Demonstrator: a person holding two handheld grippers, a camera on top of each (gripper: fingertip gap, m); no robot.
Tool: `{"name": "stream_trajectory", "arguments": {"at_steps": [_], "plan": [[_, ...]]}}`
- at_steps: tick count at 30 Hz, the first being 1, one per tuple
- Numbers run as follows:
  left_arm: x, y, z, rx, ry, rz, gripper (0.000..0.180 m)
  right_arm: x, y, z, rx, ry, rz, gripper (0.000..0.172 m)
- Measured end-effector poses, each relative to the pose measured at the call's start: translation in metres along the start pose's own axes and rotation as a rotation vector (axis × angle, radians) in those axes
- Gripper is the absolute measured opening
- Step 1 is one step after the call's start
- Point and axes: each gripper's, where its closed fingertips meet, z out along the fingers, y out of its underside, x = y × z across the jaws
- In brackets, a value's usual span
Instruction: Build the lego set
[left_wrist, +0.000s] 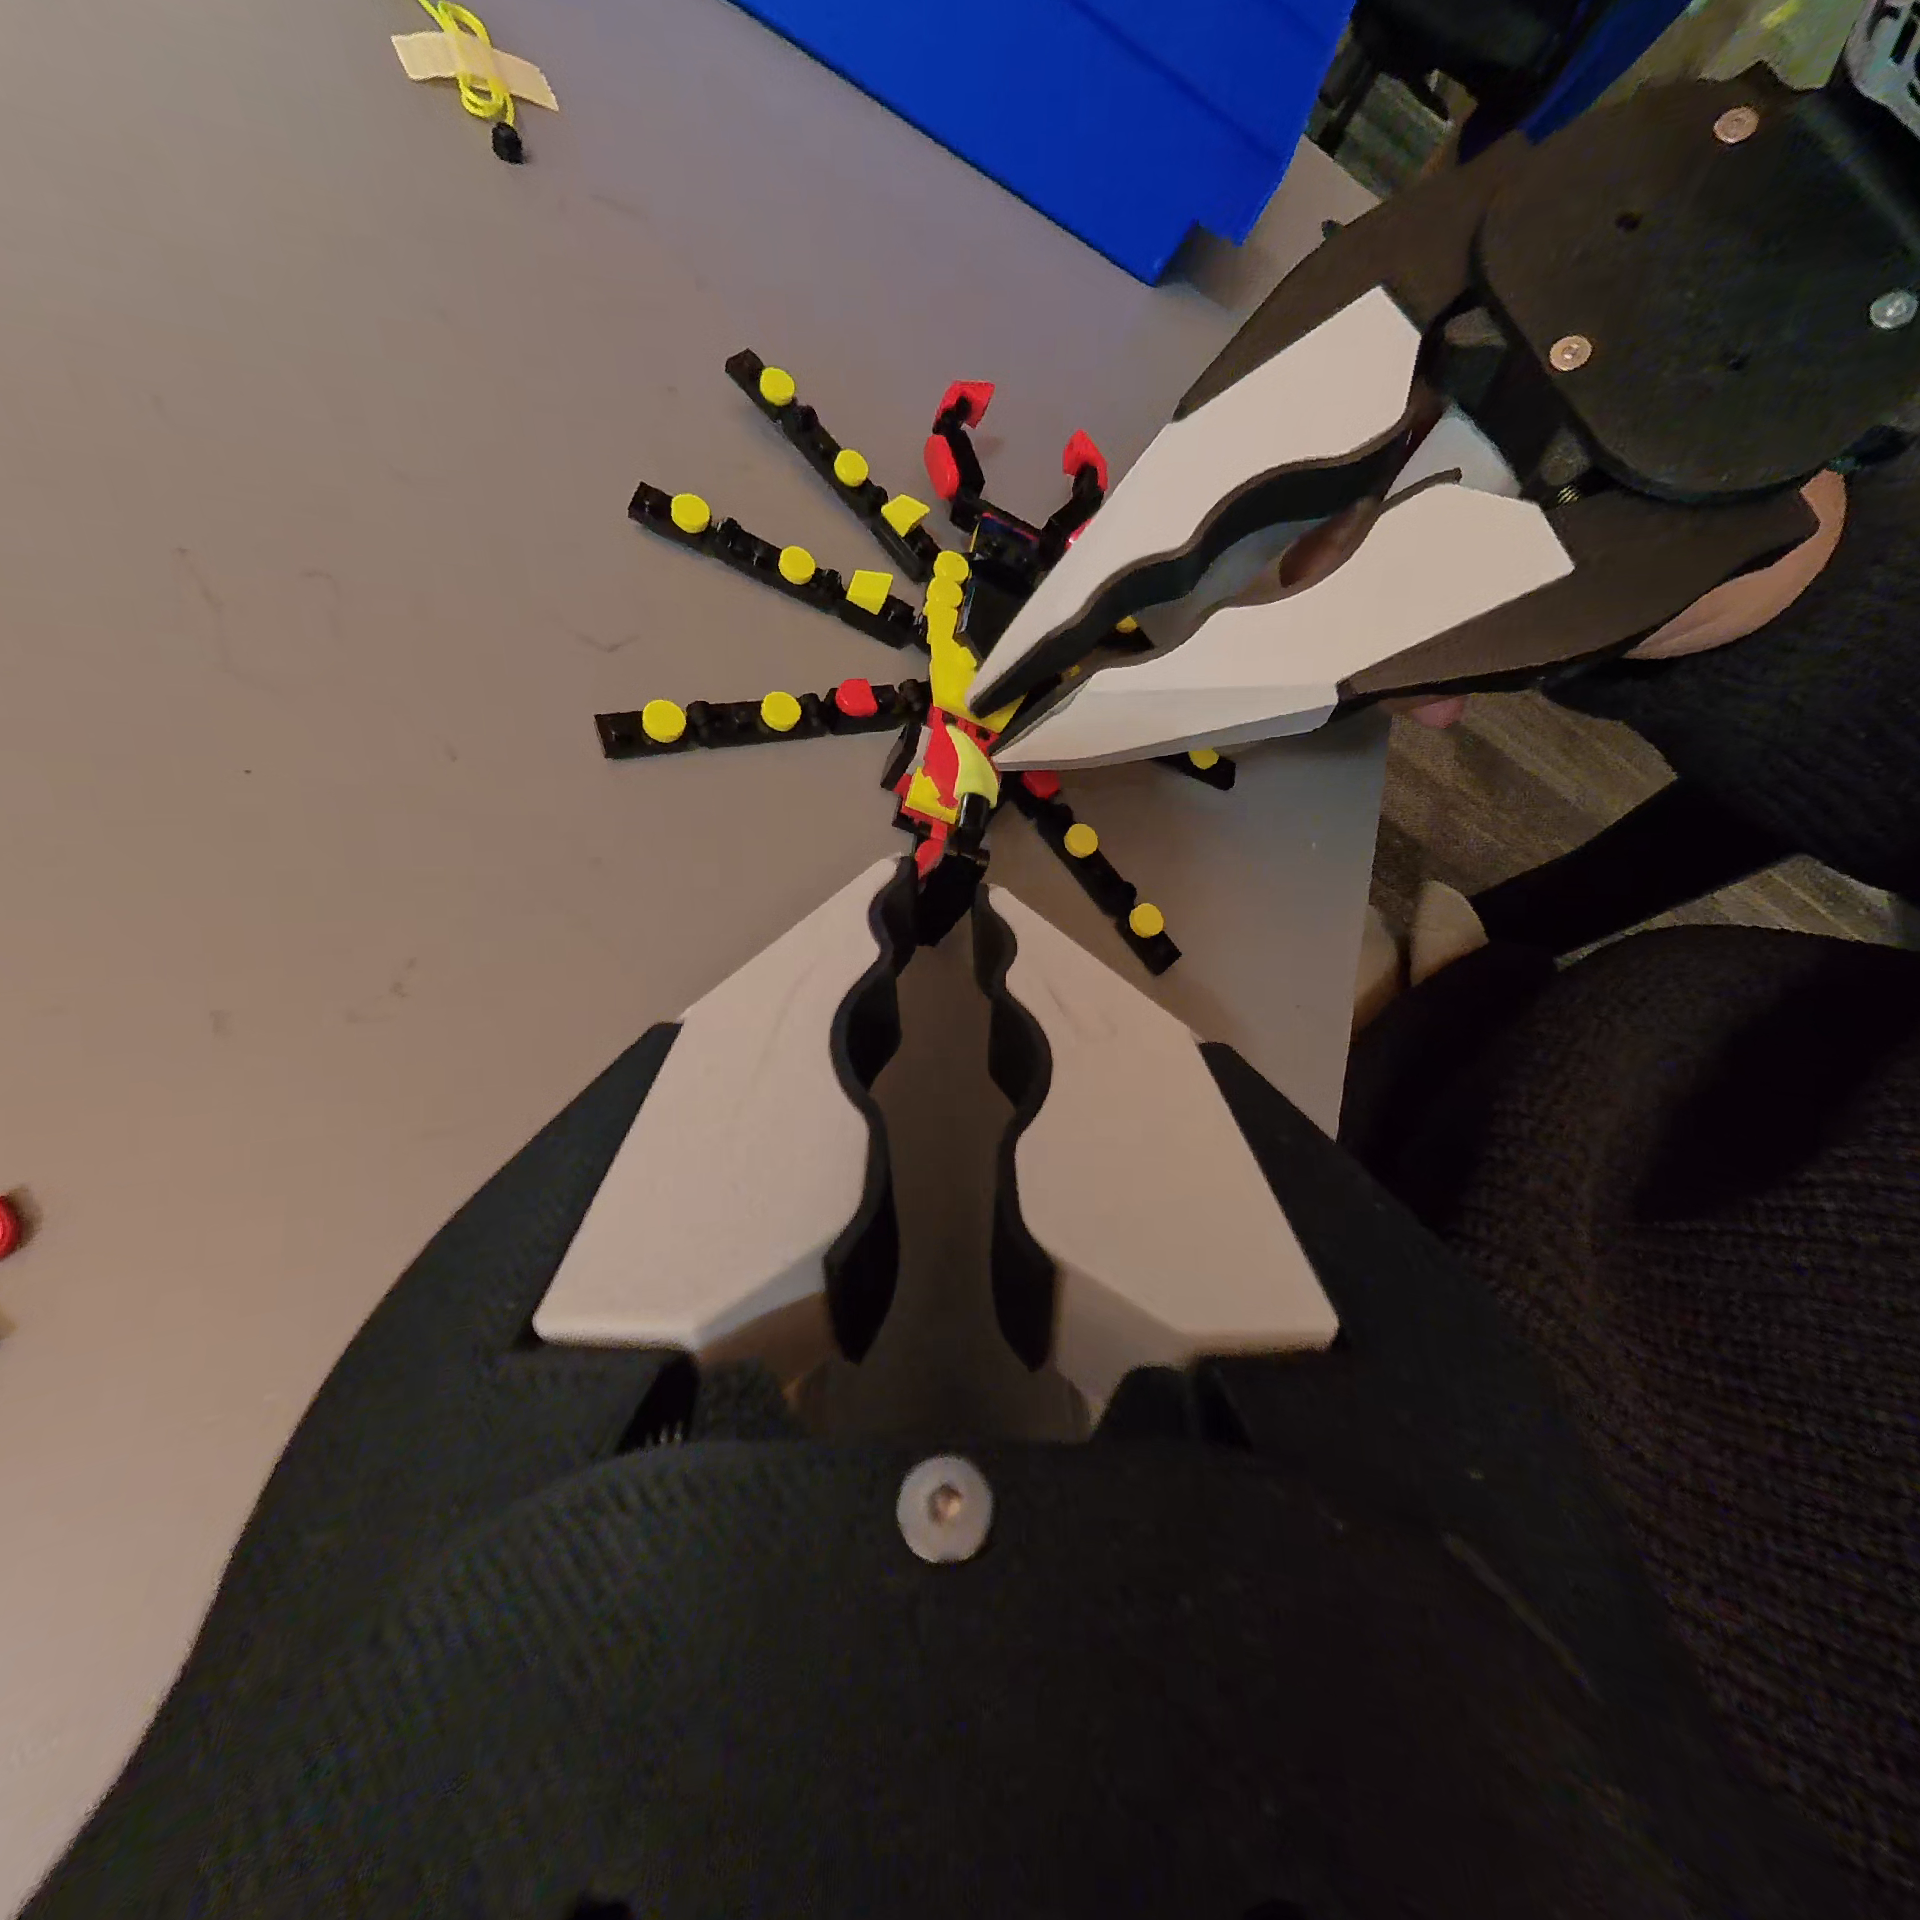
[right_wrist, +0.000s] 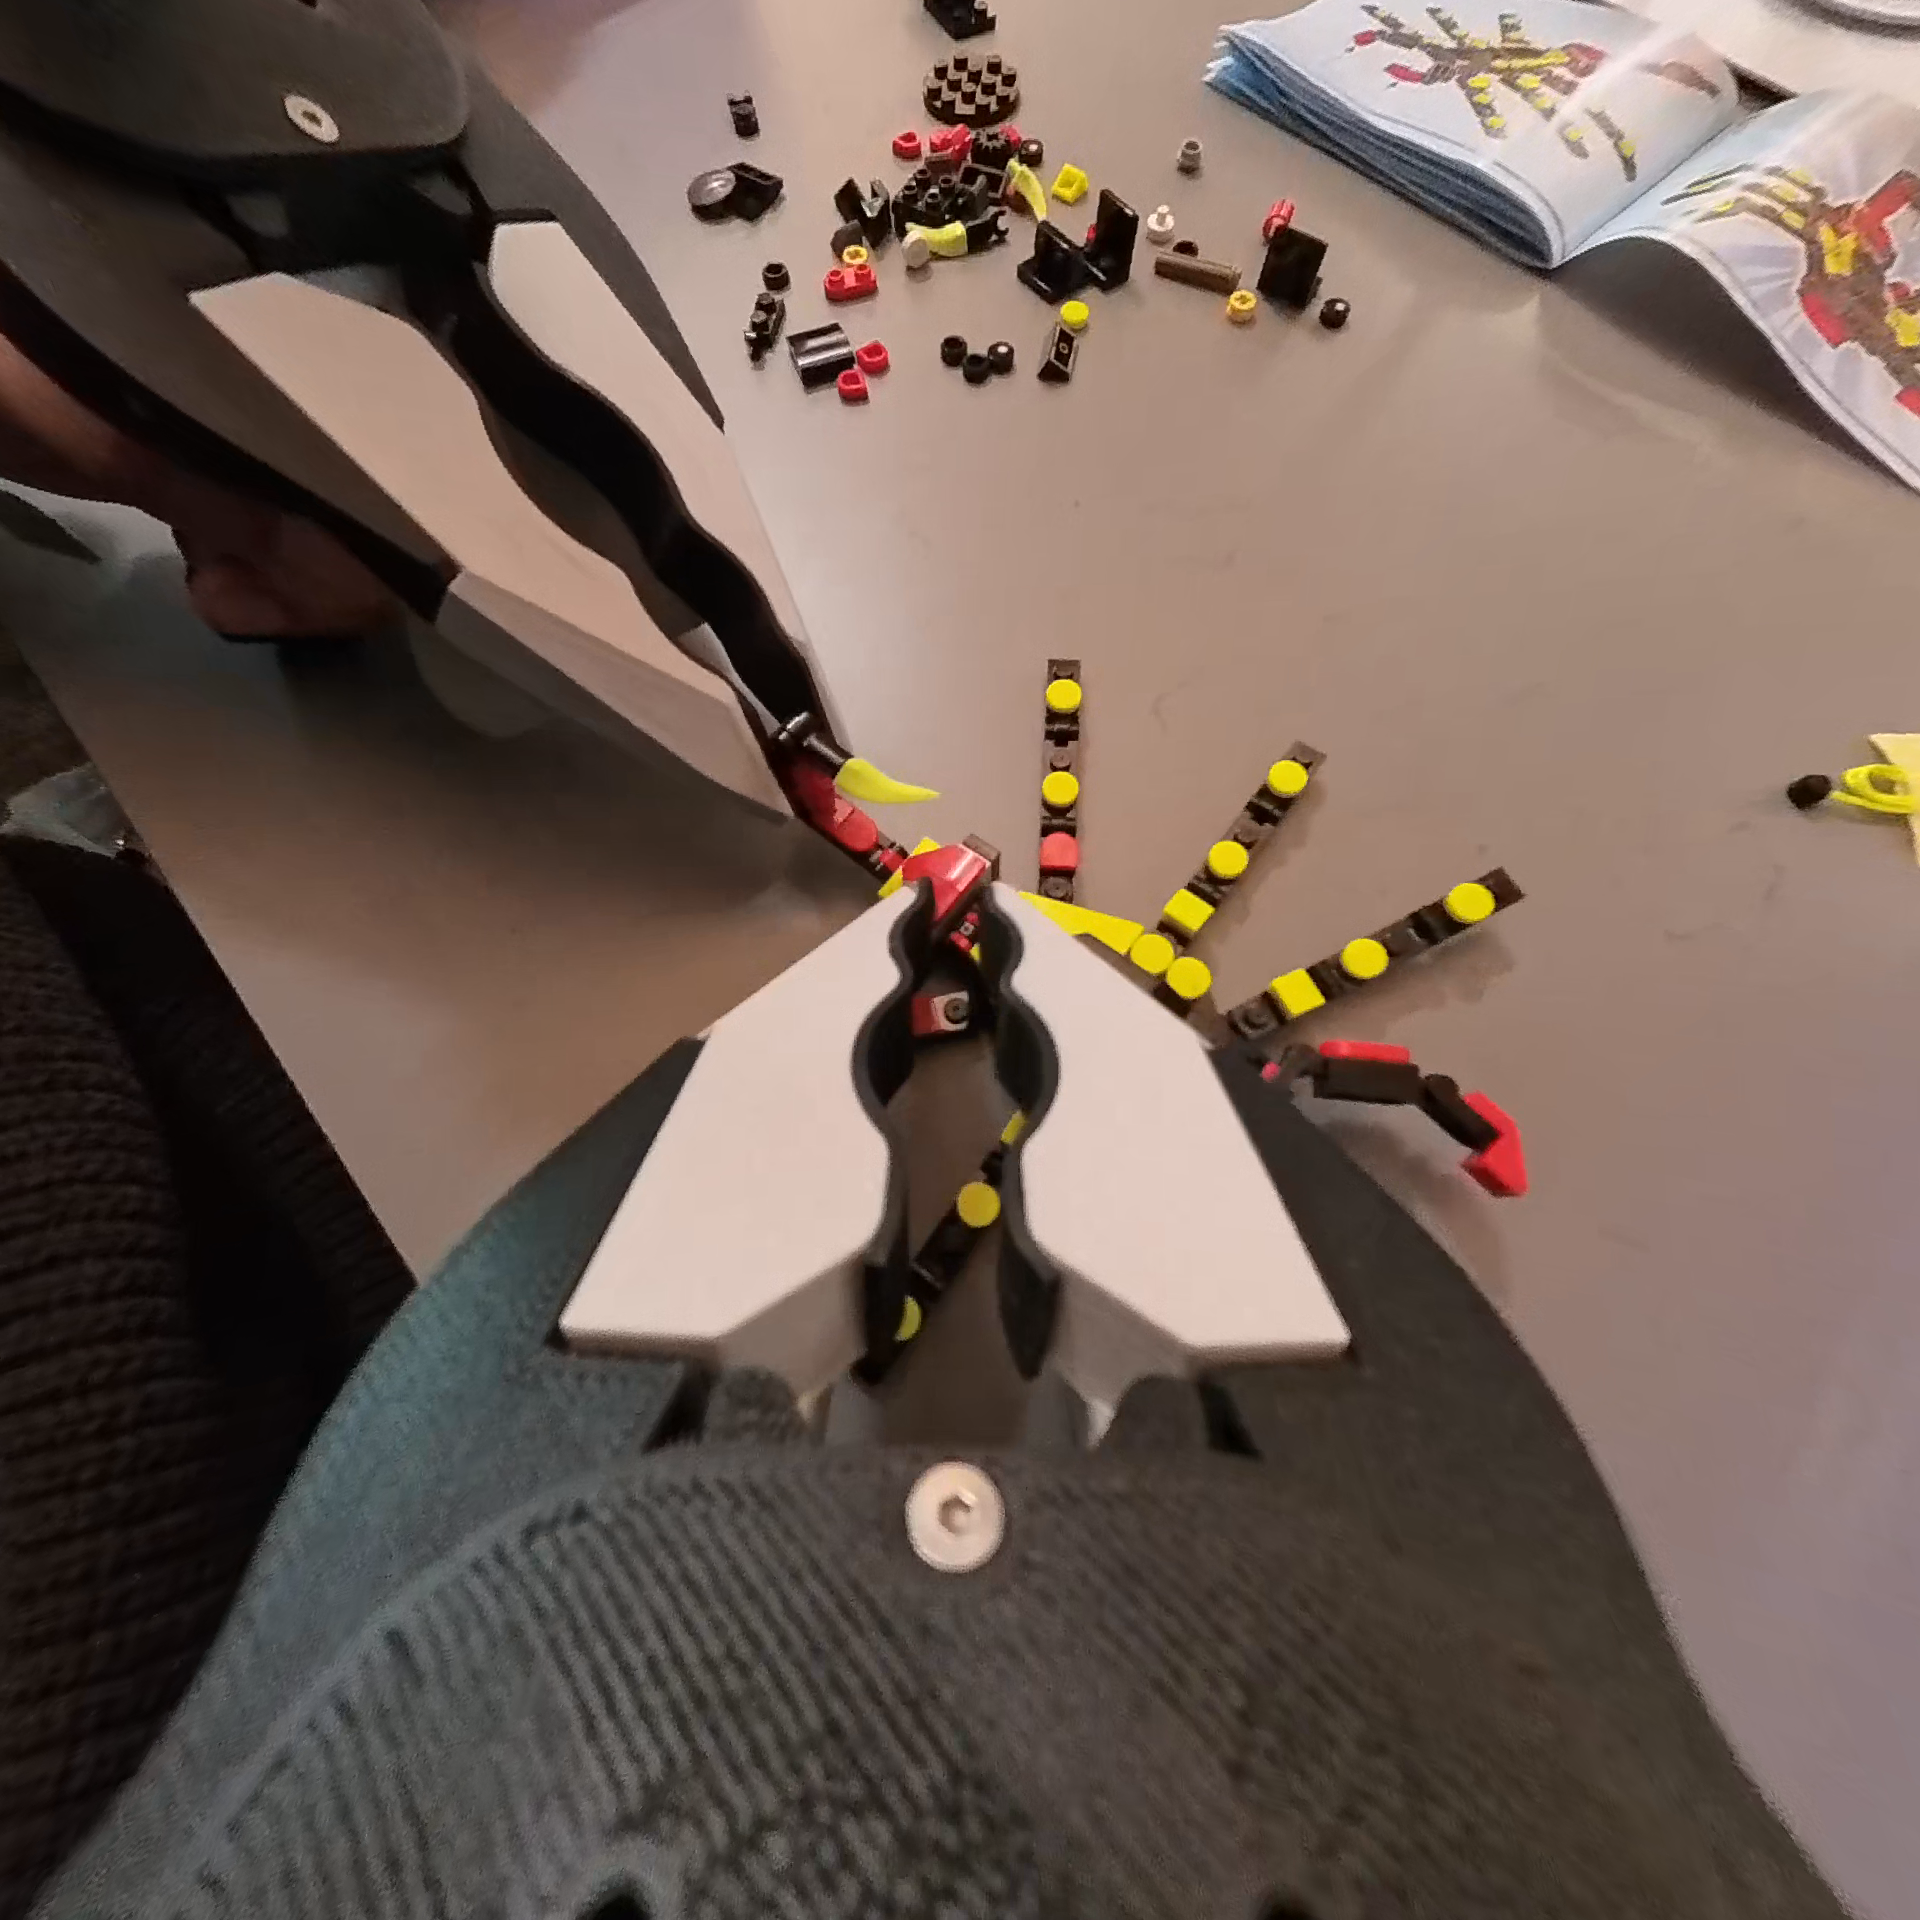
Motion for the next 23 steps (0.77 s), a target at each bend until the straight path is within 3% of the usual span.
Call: {"name": "stream_trajectory", "arguments": {"at_steps": [8, 23], "plan": [[-0.0008, 0.0022, -0.0013, -0.010, 0.008, -0.005, 0.007, 0.0056, 0.0029, -0.0003, -0.015, 0.033, -0.016, 0.000], [-0.0022, 0.0010, -0.0023, -0.006, 0.008, -0.009, 0.008, -0.0003, -0.0038, -0.0021, 0.008, 0.013, -0.047, 0.013]]}}
